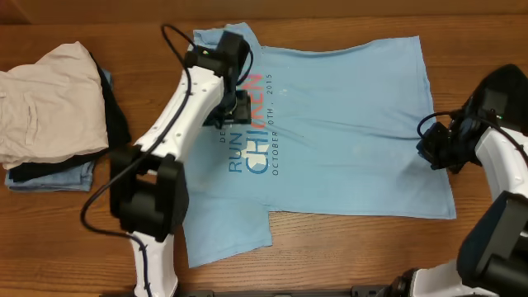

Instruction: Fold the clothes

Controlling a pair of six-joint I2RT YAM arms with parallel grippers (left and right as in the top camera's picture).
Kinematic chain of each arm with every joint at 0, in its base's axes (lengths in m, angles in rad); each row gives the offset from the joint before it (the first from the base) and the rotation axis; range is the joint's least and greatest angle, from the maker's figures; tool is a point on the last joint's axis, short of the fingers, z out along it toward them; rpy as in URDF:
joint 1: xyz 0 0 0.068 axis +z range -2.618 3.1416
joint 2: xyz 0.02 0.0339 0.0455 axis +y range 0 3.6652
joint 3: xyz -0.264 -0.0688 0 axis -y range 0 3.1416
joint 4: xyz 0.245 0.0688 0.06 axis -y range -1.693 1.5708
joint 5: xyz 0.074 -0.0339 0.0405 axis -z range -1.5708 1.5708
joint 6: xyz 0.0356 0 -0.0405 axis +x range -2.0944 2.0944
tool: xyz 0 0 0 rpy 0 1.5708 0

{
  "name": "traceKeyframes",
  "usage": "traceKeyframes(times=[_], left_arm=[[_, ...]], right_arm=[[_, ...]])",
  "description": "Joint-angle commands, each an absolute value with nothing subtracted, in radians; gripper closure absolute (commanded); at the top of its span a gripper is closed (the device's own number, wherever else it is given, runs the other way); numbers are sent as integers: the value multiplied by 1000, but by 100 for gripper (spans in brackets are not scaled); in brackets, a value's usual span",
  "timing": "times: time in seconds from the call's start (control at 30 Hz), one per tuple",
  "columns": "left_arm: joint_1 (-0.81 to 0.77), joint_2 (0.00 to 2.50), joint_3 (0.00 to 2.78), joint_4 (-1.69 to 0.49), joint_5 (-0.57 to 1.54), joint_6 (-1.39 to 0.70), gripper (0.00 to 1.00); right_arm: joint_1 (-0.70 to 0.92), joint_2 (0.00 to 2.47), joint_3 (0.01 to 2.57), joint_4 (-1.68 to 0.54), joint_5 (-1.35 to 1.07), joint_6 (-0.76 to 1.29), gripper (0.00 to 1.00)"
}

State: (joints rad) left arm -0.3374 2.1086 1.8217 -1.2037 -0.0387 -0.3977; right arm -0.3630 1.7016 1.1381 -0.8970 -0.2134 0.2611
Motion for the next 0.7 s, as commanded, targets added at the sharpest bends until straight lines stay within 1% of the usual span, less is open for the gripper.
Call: traceKeyframes(times=[0.0, 0.03, 0.07, 0.27, 0.47, 0.67], left_arm=[[-327, 2172, 1803, -1202, -27, -389, 50], [-323, 2191, 1803, -1195, -27, -389, 87], [-319, 2200, 1803, -1198, -22, -389, 96], [-318, 2204, 1773, -1178, -44, -389, 96], [-314, 2204, 1581, -1061, -43, -408, 96], [-275, 2204, 1542, -1068, -55, -408, 96]], right_arm=[[-360, 1754, 1131, -871, -201, 257, 96], [-360, 1774, 1131, -852, -199, 257, 96], [-360, 1787, 1131, -846, -199, 257, 96], [-360, 1792, 1108, -826, -172, 257, 96], [-360, 1792, 1041, -767, -147, 258, 96], [-360, 1792, 1003, -765, -86, 273, 96]])
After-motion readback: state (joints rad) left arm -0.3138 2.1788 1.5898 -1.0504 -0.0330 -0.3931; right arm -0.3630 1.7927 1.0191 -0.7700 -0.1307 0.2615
